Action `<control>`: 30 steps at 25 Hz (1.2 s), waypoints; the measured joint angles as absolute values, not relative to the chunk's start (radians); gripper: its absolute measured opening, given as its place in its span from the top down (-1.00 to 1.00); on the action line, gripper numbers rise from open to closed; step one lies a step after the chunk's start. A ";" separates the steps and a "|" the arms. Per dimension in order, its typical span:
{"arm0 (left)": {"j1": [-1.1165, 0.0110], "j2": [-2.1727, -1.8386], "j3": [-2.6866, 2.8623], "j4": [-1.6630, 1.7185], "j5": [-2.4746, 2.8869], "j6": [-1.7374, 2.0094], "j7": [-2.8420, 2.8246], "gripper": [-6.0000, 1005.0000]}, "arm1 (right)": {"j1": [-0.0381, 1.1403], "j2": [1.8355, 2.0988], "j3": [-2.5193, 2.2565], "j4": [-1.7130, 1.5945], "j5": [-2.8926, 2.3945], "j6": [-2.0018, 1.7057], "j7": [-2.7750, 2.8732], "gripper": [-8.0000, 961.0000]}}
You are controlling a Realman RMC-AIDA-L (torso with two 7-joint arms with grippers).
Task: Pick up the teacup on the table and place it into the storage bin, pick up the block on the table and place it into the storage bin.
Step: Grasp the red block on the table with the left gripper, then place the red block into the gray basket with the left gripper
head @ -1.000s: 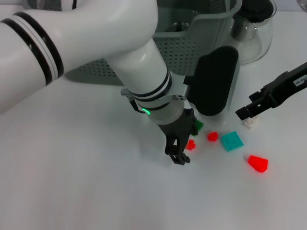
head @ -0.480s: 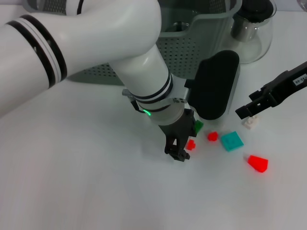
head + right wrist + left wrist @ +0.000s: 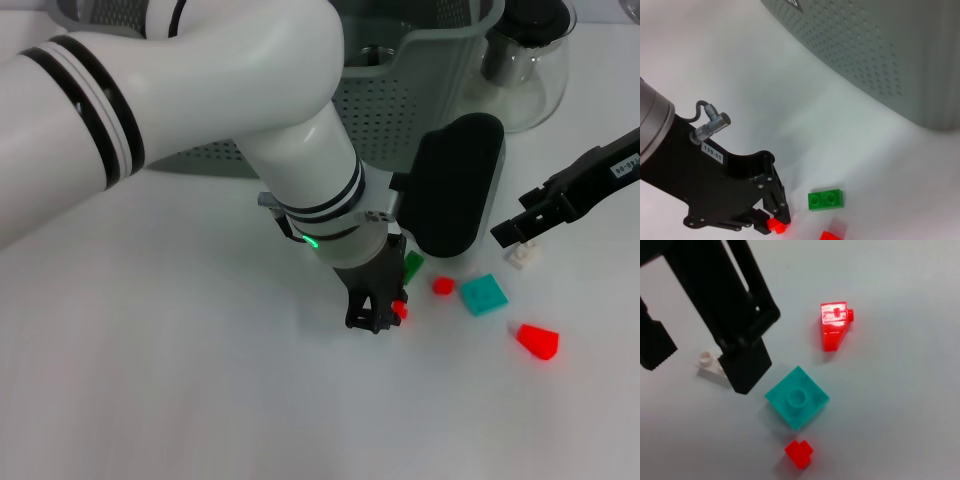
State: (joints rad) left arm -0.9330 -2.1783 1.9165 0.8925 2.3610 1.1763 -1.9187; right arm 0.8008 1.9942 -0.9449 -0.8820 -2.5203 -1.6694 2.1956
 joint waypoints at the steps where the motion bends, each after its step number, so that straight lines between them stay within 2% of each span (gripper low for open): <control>1: -0.934 -2.178 1.916 0.898 2.361 1.181 -1.929 0.26 | 0.800 1.994 -0.945 -0.882 -2.520 -1.669 2.195 -0.70; 6: -0.916 -2.177 1.883 0.950 2.361 1.251 -1.949 0.62 | 0.795 1.994 -0.945 -0.882 -2.520 -1.668 2.194 -0.70; 12: -0.837 -2.173 1.523 1.138 2.342 1.563 -1.990 0.59 | 0.793 1.993 -0.945 -0.882 -2.520 -1.670 2.194 -0.70; 16: -0.840 -2.157 1.104 1.253 2.299 1.780 -2.052 0.57 | 0.793 1.993 -0.945 -0.882 -2.520 -1.675 2.198 -0.70; 19: -0.871 -2.113 0.851 1.315 2.297 1.834 -2.086 0.55 | 0.798 1.995 -0.945 -0.882 -2.519 -1.678 2.203 -0.70; 23: -0.902 -2.004 0.745 1.284 2.344 1.670 -2.162 0.53 | 0.808 2.001 -0.948 -0.882 -2.520 -1.681 2.209 -0.70; 25: -0.932 -1.969 0.749 1.209 2.424 1.558 -2.180 0.51 | 0.810 2.003 -0.949 -0.882 -2.520 -1.681 2.211 -0.70; 30: -1.010 -1.957 0.769 1.021 2.574 1.375 -2.179 0.49 | 0.813 2.006 -0.950 -0.882 -2.520 -1.681 2.216 -0.70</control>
